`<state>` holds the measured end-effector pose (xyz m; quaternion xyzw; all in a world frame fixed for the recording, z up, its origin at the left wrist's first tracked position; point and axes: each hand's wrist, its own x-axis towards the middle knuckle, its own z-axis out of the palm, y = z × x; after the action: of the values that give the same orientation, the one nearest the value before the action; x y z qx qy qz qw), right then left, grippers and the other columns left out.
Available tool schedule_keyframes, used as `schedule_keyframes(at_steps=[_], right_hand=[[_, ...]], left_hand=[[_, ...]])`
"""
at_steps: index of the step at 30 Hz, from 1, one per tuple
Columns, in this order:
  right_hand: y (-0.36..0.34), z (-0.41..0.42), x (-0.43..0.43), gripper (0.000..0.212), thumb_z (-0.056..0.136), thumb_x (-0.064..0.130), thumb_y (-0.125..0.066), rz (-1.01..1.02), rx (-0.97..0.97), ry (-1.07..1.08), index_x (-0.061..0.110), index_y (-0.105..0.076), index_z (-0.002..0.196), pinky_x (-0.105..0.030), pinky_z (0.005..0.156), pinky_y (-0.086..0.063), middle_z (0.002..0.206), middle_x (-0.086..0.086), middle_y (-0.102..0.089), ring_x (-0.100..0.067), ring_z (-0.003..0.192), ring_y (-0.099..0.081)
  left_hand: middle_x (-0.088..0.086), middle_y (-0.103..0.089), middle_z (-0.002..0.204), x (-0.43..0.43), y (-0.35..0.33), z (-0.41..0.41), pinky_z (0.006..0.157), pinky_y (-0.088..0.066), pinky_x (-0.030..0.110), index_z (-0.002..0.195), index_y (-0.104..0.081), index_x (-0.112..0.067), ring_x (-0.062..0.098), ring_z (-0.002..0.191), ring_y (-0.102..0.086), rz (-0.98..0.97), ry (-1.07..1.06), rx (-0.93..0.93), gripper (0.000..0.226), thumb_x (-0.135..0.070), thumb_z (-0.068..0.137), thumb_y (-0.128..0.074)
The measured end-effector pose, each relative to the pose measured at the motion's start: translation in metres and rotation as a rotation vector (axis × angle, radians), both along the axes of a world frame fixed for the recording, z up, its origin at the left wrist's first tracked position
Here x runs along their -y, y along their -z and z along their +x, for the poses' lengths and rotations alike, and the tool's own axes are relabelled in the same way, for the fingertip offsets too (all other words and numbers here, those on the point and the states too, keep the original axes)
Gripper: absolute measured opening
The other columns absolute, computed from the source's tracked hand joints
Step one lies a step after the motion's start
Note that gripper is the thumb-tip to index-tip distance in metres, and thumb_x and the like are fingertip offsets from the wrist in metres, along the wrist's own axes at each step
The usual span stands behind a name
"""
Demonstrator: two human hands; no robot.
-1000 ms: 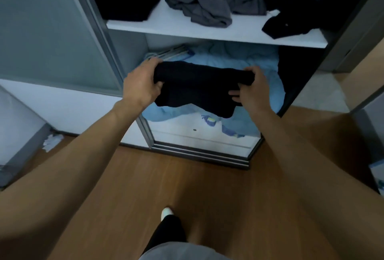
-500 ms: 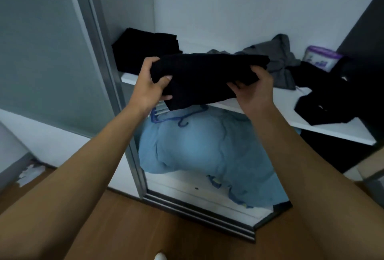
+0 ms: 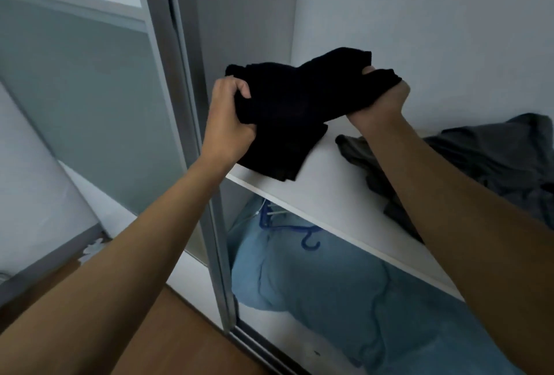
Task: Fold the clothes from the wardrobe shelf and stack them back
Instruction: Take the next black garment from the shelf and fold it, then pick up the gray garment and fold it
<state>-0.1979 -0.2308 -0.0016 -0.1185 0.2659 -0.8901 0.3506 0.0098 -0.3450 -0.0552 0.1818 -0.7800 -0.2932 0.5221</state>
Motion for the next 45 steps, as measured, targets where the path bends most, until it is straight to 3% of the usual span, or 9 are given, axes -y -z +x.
schedule_keyframes(at_steps=[4, 6, 11, 15, 20, 23, 33, 41, 45], right_hand=[[-0.024, -0.031, 0.076, 0.032, 0.098, 0.023, -0.025, 0.068, 0.009, -0.132, 0.01, -0.052, 0.087, -0.034, 0.106, -0.039, 0.107, -0.01, -0.054, -0.027, 0.111, -0.056], [-0.019, -0.049, 0.11, 0.032, 0.097, 0.022, -0.029, 0.116, -0.04, -0.268, 0.009, -0.057, 0.092, -0.036, 0.104, -0.044, 0.107, -0.01, -0.057, -0.028, 0.113, -0.057], [0.027, -0.113, 0.154, 0.031, 0.1, 0.012, -0.049, 1.092, -0.794, -0.045, 0.003, -0.059, 0.128, -0.038, 0.089, -0.047, 0.106, -0.007, -0.057, -0.022, 0.1, -0.051], [0.03, -0.113, 0.166, 0.038, 0.085, 0.027, -0.045, 0.971, -1.213, 0.274, 0.016, -0.075, 0.104, -0.029, 0.089, -0.048, 0.114, -0.006, -0.072, -0.025, 0.105, -0.063], [0.075, -0.081, 0.19, 0.048, 0.104, 0.043, -0.029, 1.062, -1.789, -0.419, 0.026, -0.046, 0.146, -0.04, 0.117, -0.03, 0.157, -0.005, -0.04, -0.025, 0.14, -0.04], [0.103, -0.091, 0.208, 0.057, 0.105, 0.052, -0.022, 1.096, -1.742, -0.451, 0.033, -0.017, 0.158, -0.043, 0.122, -0.015, 0.167, 0.002, -0.013, -0.022, 0.152, -0.017], [0.114, -0.093, 0.212, 0.052, 0.108, 0.046, -0.022, 1.09, -1.677, -0.31, 0.03, -0.024, 0.157, -0.03, 0.118, -0.013, 0.165, 0.004, -0.024, -0.016, 0.15, -0.024], [0.09, -0.09, 0.079, 0.035, 0.099, 0.023, -0.051, 1.315, -1.671, 0.027, 0.026, -0.063, 0.132, -0.036, 0.111, -0.039, 0.139, -0.001, -0.061, -0.022, 0.128, -0.054], [0.084, -0.094, -0.028, 0.03, 0.097, 0.014, -0.051, 1.534, -1.52, 0.211, 0.015, -0.069, 0.121, -0.022, 0.1, -0.036, 0.13, -0.006, -0.066, -0.024, 0.121, -0.059]], left_hand=[[0.0, -0.038, 0.119, 0.025, -0.005, -0.019, 0.078, -0.04, 0.014, 0.096, -0.04, -0.017, 0.0, 0.095, -0.043, -0.087, -0.218, 0.052, 0.048, 0.014, 0.063, -0.055], [0.002, -0.038, 0.123, 0.032, 0.0, -0.031, 0.073, -0.046, 0.031, 0.1, -0.04, -0.017, 0.016, 0.1, -0.048, -0.067, -0.328, 0.196, 0.045, 0.007, 0.068, -0.062], [0.005, -0.036, 0.131, 0.043, 0.009, -0.038, 0.079, -0.04, 0.04, 0.122, -0.044, -0.028, 0.032, 0.116, -0.048, 0.205, -0.412, 0.96, 0.047, -0.048, 0.084, -0.062], [0.008, -0.045, 0.11, 0.048, -0.009, -0.065, 0.068, -0.04, 0.04, 0.09, -0.059, -0.019, 0.028, 0.097, -0.047, -0.184, -0.737, 0.622, 0.039, -0.057, 0.082, -0.052], [0.009, -0.031, 0.155, 0.073, 0.014, -0.118, 0.112, -0.027, 0.052, 0.142, -0.043, -0.022, 0.033, 0.141, -0.03, -0.101, -0.49, 0.994, 0.057, -0.051, 0.093, -0.047], [0.005, -0.022, 0.162, 0.087, 0.05, -0.119, 0.116, -0.022, 0.06, 0.15, -0.031, -0.028, 0.036, 0.146, -0.024, 0.001, -0.503, 1.026, 0.062, -0.056, 0.095, -0.033], [0.011, -0.027, 0.159, 0.1, 0.055, -0.116, 0.106, -0.031, 0.062, 0.144, -0.036, -0.026, 0.042, 0.136, -0.035, -0.008, -0.454, 1.032, 0.057, -0.054, 0.095, -0.029], [0.011, -0.019, 0.164, 0.094, 0.045, -0.114, 0.118, -0.004, 0.066, 0.147, -0.037, -0.019, 0.037, 0.151, -0.008, -0.093, -0.33, 0.979, 0.055, -0.043, 0.098, -0.036], [0.009, -0.046, 0.145, 0.038, 0.037, -0.14, 0.12, -0.015, 0.051, 0.123, -0.058, -0.012, 0.03, 0.144, -0.03, -0.175, -0.053, 0.672, 0.039, -0.026, 0.087, -0.053]])
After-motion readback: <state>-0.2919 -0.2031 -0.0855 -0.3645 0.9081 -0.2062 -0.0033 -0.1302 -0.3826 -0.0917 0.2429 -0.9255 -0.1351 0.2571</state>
